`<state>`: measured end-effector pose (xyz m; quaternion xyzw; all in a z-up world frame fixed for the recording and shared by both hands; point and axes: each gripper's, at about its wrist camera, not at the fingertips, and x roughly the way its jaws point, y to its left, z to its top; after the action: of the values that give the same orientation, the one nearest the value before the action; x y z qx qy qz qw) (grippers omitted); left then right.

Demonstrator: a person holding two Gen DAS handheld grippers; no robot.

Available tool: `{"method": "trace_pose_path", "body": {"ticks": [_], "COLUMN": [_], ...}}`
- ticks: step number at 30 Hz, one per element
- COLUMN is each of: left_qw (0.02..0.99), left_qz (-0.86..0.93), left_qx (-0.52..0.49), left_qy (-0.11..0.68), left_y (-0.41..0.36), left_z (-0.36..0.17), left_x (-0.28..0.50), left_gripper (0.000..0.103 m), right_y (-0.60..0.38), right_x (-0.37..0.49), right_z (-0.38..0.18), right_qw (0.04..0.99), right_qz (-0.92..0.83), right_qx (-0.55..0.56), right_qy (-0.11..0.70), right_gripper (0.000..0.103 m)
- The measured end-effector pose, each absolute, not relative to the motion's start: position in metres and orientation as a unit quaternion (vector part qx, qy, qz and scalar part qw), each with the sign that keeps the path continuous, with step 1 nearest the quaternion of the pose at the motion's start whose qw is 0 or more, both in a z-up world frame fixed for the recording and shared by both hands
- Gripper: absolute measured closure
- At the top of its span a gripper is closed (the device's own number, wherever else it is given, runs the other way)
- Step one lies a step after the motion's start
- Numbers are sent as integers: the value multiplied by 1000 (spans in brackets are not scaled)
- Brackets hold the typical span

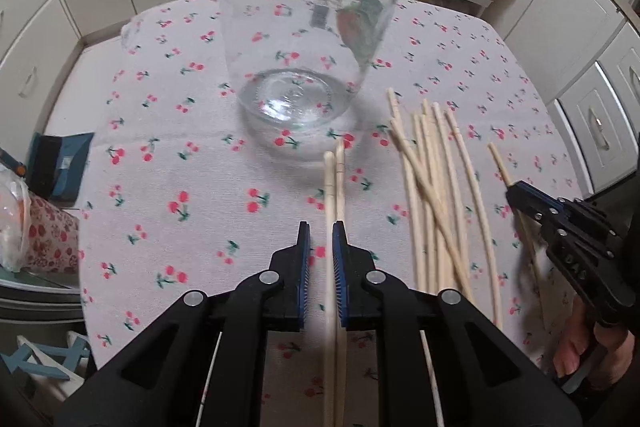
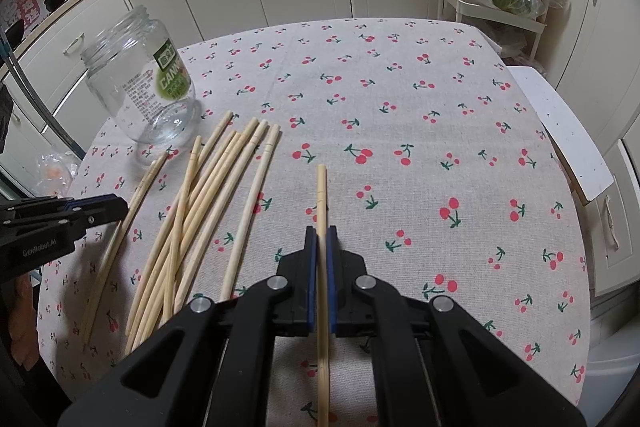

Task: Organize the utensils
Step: 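Lift both held chopsticks and carry them over the glass jar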

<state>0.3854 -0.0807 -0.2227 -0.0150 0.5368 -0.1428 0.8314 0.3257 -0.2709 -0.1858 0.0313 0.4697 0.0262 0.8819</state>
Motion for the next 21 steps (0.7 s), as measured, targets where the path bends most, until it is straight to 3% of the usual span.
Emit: {"method": "trace_pose_path", "body": {"ticks": [15, 21], "left_qw": [837, 847], "left_qz": [-125, -137], "left_qx": [29, 7], "left_qy": [532, 514], "left_y": [-92, -85], "left_z": [-226, -219], "left_x": [391, 383], "left_gripper": [95, 98], "right_y": [-269, -280], "right_x": [324, 322], "right_z": [-186, -182], "right_qw": [885, 886], "right_qz": [26, 43], "right_qx": [16, 68], "right_qy": [465, 456], "right_gripper": [97, 98]}}
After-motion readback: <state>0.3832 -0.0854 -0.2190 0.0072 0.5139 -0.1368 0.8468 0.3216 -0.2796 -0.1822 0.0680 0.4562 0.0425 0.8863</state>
